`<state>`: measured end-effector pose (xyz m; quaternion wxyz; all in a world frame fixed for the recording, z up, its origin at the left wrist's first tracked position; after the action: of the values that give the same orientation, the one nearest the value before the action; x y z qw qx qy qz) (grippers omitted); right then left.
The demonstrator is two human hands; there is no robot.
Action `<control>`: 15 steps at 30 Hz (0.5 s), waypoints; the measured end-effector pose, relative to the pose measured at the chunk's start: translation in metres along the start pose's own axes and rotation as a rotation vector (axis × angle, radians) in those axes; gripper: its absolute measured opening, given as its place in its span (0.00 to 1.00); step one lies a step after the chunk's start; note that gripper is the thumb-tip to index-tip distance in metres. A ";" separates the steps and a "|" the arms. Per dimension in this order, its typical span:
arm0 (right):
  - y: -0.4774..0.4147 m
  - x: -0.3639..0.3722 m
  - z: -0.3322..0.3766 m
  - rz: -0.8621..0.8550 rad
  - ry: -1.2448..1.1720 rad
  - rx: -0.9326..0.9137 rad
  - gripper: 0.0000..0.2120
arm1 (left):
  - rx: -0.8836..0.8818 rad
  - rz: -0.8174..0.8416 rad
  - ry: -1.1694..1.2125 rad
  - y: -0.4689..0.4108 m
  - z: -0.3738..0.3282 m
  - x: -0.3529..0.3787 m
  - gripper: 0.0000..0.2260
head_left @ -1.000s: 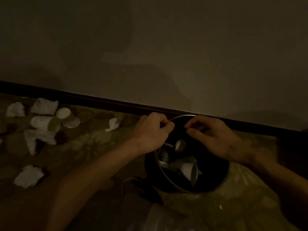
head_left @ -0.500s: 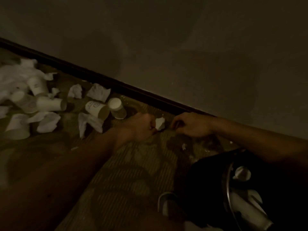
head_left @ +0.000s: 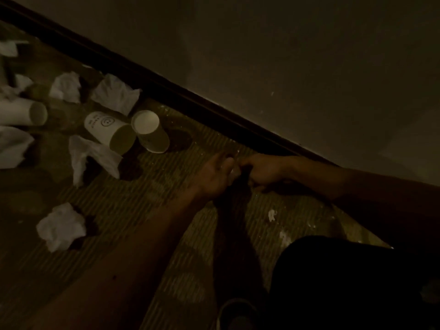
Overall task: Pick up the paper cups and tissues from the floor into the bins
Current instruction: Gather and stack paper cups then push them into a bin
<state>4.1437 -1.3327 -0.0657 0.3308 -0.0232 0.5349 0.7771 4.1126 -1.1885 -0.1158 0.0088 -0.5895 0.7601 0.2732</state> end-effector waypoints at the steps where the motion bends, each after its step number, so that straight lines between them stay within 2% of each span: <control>1: -0.003 0.001 0.000 0.015 -0.075 0.025 0.16 | -0.029 -0.013 0.015 -0.002 0.004 0.002 0.13; 4: -0.009 0.005 -0.001 0.121 -0.254 0.050 0.17 | -0.198 -0.064 0.092 0.004 0.014 0.011 0.24; 7: -0.010 0.001 -0.011 0.195 -0.276 0.074 0.10 | -0.278 -0.112 0.189 0.019 0.019 0.025 0.24; 9: -0.006 -0.002 -0.028 0.163 -0.123 0.085 0.04 | -0.287 -0.056 0.255 0.033 0.024 0.031 0.23; 12: -0.002 -0.001 -0.057 0.068 0.267 0.153 0.12 | -0.345 0.042 0.362 0.052 0.030 0.042 0.19; 15: 0.000 0.011 -0.069 0.075 0.425 0.198 0.20 | -0.425 0.107 0.602 0.067 0.024 0.051 0.13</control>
<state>4.1135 -1.3861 -0.0994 0.1825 -0.1338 0.6665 0.7104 4.0296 -1.2132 -0.1259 -0.3522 -0.5916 0.6846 0.2395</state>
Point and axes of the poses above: each hand's wrist, its own y-axis away from the middle knuckle, its own x-axis out of the palm, z = x × y, the point moved 1 cm from there along -y, towards the middle knuckle, and after that the axes turned 3 degrees about -y, right-handed, at the moved point
